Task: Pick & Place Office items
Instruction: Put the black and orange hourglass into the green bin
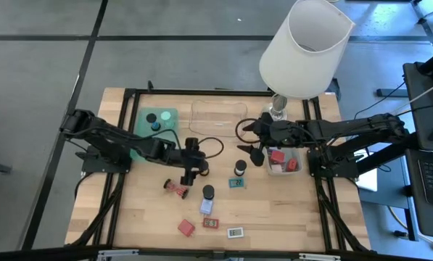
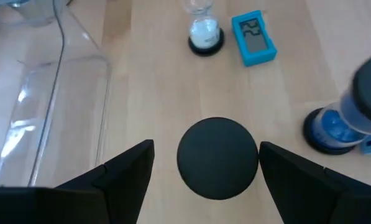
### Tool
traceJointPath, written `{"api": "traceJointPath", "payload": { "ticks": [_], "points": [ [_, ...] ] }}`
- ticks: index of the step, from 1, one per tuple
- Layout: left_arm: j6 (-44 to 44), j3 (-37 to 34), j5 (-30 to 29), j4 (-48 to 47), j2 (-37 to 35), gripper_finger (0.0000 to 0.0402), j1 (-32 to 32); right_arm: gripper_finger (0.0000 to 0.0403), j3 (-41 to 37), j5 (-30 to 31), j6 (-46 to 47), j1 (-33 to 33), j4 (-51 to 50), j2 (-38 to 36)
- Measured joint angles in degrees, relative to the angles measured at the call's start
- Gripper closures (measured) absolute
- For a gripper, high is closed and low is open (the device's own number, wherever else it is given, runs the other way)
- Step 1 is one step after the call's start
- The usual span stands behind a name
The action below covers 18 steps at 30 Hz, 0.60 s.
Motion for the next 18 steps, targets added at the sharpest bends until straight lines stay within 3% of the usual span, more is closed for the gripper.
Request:
{"api": "traceJointPath", "payload": {
  "ticks": [7, 18],
  "points": [
    [-0.45, -0.74, 8.21, 1.43, 0.04, 0.0114, 3.81, 0.0049, 0.0, 0.02, 0.02, 0.0, 0.01, 0.0],
    [-0.75, -0.83, 12.95, 1.74, 4.49, 0.0115, 6.28, 0.0049, 0.02, 0.04, 0.02, 0.0, 0.01, -0.02]
  ]
}}
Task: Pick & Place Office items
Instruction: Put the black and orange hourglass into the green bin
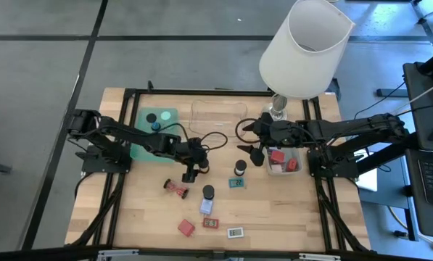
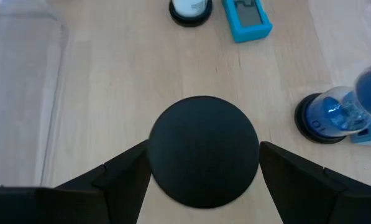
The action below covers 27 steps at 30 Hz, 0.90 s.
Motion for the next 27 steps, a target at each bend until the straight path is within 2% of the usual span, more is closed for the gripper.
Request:
{"api": "traceJointPath", "payload": {
  "ticks": [16, 19, 24, 27],
  "points": [
    [0.12, 0.04, 0.09, 1.12, -0.99, 0.0119, -0.04, 0.0049, 0.0, 0.13, 0.11, 0.0, 0.14, 0.0],
    [-0.95, 0.04, 0.09, 1.11, -0.99, 0.0135, -0.07, 0.0049, 0.0, 0.13, 0.13, 0.0, 0.14, 0.0],
    [-2.87, 0.04, 0.1, 1.13, -0.99, 0.0187, -0.07, 0.0049, 0.0, 0.13, 0.23, 0.0, 0.18, 0.0],
    [-4.72, 0.04, 1.03, 1.22, -1.01, 0.0191, -0.05, 0.0049, 0.0, 0.13, 0.26, 0.0, 0.18, 0.0]
  ]
}}
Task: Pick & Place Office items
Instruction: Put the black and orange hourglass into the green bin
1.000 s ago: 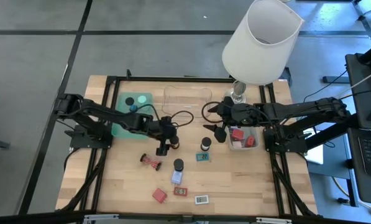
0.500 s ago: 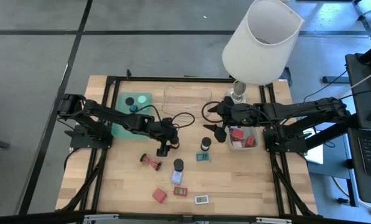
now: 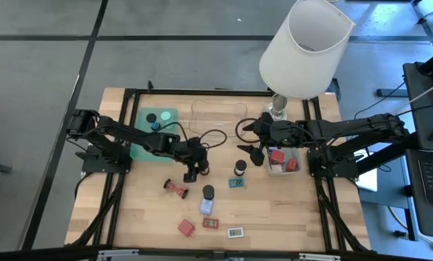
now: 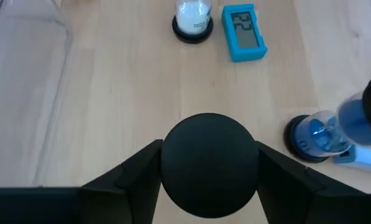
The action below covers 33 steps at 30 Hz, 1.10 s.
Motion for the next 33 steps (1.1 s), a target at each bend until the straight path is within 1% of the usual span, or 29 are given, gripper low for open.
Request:
{"api": "traceJointPath", "payload": {
  "ticks": [5, 8, 12, 16, 19, 23, 25, 28, 33],
  "points": [
    [-5.27, 0.02, 0.11, -0.42, -0.52, 0.0191, -0.02, 0.0049, 0.0, 0.0, 0.0, 0.0, 0.0, 0.0],
    [-8.06, 0.22, -3.31, -3.51, -2.72, 0.0191, -0.04, 0.0049, 0.0, 0.0, 0.0, -0.02, 0.04, 0.0],
    [-11.73, 0.68, -9.59, -10.19, -9.08, 0.0191, -0.04, 0.0049, 0.0, 0.02, 0.0, -0.04, 0.02, 0.0],
    [-16.86, 0.69, -15.41, -18.15, -17.06, 0.0191, -0.08, 0.0049, 0.0, 0.2, -0.01, -0.17, 0.04, 0.0],
    [-21.9, 0.7, -21.23, -27.03, -22.32, 0.0191, -0.11, 0.0049, 0.0, 0.28, -0.02, -0.53, 0.04, -0.02],
    [-32.45, 0.32, -28.96, -39.99, -27.23, 0.0191, -0.09, 0.0049, 0.0, 0.44, -0.02, -1.01, 0.02, -0.02],
    [-38.42, -0.65, -31.68, -45.06, -28.79, 0.0191, 0.0, 0.0049, 0.0, 0.46, -0.04, -1.25, 0.04, -0.02],
    [-45.82, -3.63, -33.66, -48.19, -30.56, 0.0191, 0.0, 0.0049, 0.0, 0.45, -0.15, -1.69, 0.02, -0.02],
    [-53.85, -10.49, -33.09, -48.24, -31.78, 0.0191, 0.0, 0.0049, 0.0, 0.44, -0.2, -2.34, 0.04, -0.02]
  ]
}}
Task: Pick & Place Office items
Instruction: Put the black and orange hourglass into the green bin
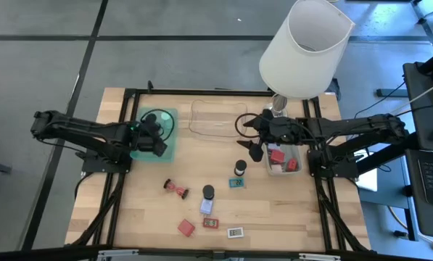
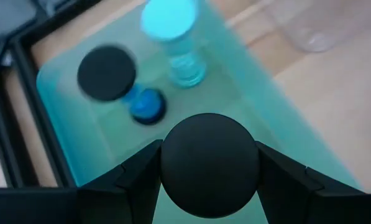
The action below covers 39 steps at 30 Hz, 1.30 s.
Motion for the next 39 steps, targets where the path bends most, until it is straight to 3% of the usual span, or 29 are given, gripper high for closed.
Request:
{"api": "traceJointPath", "payload": {
  "ticks": [9, 18, 26, 39],
  "points": [
    [-9.83, -6.14, -4.63, 0.11, 0.04, 0.0186, 0.13, 0.0049, 0.0, -0.42, -0.02, -0.74, -0.02, 0.0],
    [-13.77, -7.0, -11.24, -0.24, 0.04, 0.0185, 0.13, 0.0049, 0.0, -0.44, -0.04, -0.74, -0.03, 0.0],
    [-14.29, -7.0, -8.48, -0.24, 0.07, 0.0184, 0.13, 0.0049, 0.0, -0.46, -0.04, -0.74, -0.04, 0.0],
    [-20.34, -10.3, -9.01, 0.35, 0.09, 0.0184, 0.13, 0.0049, 0.0, -0.61, -0.04, -0.74, -0.02, 0.0]
  ]
}}
